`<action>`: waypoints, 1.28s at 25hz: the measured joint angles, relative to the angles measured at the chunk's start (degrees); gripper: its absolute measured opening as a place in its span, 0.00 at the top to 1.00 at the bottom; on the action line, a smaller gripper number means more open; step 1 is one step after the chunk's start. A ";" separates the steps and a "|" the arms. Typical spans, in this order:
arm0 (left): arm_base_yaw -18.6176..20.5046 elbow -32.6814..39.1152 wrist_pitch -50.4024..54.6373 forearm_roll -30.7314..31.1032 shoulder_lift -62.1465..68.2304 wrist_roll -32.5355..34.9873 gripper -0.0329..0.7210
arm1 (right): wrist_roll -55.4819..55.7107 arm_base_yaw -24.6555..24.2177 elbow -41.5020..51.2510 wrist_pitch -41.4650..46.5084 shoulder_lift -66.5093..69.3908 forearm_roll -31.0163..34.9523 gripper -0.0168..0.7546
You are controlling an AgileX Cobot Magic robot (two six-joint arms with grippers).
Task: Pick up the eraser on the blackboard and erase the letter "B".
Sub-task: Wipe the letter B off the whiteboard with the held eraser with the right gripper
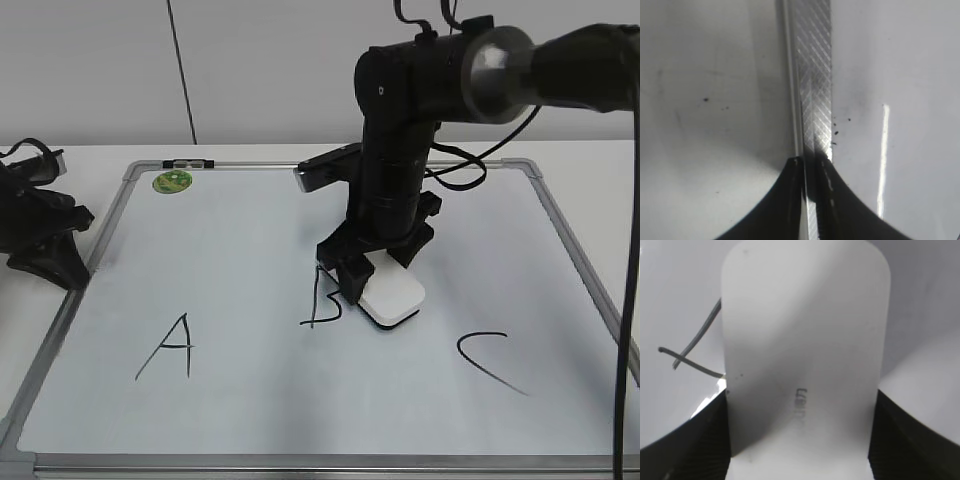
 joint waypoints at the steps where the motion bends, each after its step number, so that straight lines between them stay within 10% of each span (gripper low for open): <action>1: 0.00 0.00 0.00 0.00 0.00 0.00 0.91 | -0.14 0.00 0.00 -0.44 0.61 -0.03 0.30; 32: 0.00 -0.13 0.00 -0.27 0.00 0.00 0.91 | -0.48 6.96 -5.34 -0.52 4.98 -7.35 0.30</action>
